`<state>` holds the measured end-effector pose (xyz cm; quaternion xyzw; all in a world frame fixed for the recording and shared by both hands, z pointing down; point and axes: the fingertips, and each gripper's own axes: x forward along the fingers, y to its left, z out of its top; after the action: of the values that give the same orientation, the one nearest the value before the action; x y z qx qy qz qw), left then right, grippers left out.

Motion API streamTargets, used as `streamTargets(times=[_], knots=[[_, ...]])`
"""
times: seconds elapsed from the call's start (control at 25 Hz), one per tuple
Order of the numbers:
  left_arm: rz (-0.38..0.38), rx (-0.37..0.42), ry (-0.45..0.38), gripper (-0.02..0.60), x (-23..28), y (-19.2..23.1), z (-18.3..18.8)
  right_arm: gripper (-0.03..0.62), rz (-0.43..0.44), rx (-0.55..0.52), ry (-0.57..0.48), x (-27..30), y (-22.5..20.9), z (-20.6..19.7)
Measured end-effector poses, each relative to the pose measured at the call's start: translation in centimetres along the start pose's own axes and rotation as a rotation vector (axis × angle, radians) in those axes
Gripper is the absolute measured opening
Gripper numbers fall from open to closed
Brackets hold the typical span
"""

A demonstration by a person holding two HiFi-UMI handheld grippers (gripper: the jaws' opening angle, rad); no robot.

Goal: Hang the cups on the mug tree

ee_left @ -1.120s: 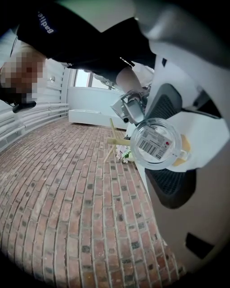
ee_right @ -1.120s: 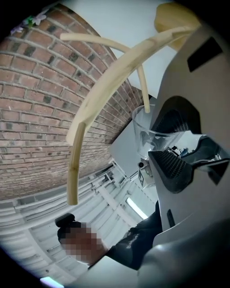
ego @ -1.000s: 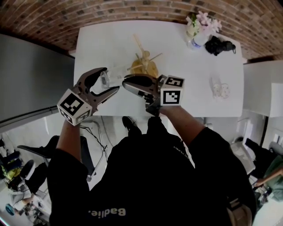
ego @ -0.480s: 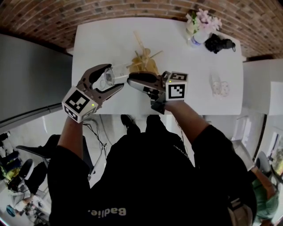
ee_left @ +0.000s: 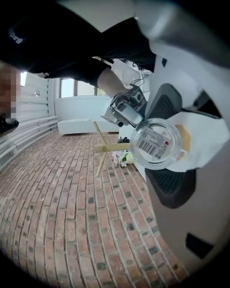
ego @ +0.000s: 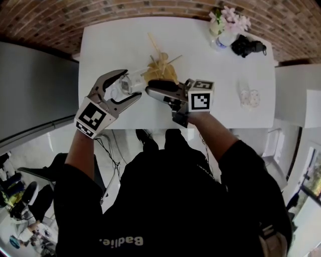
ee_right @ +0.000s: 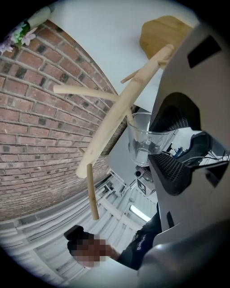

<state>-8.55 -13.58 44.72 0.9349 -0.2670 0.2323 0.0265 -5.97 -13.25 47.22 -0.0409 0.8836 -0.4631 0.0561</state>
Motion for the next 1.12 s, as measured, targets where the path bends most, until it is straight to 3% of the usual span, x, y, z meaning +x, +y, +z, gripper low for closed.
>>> streamTargets(times=[0.52,1.12], knots=[[-0.023,0.12,0.051,0.322,1.4,-0.2,-0.7,0.189,-0.054,-0.003,0.013,-0.8,-1.3,-0.3],[-0.017,0.181,0.113,0.324,1.9,-0.2,-2.4,0.198,-0.094,-0.02,0.058,-0.8,-2.0,-0.6]])
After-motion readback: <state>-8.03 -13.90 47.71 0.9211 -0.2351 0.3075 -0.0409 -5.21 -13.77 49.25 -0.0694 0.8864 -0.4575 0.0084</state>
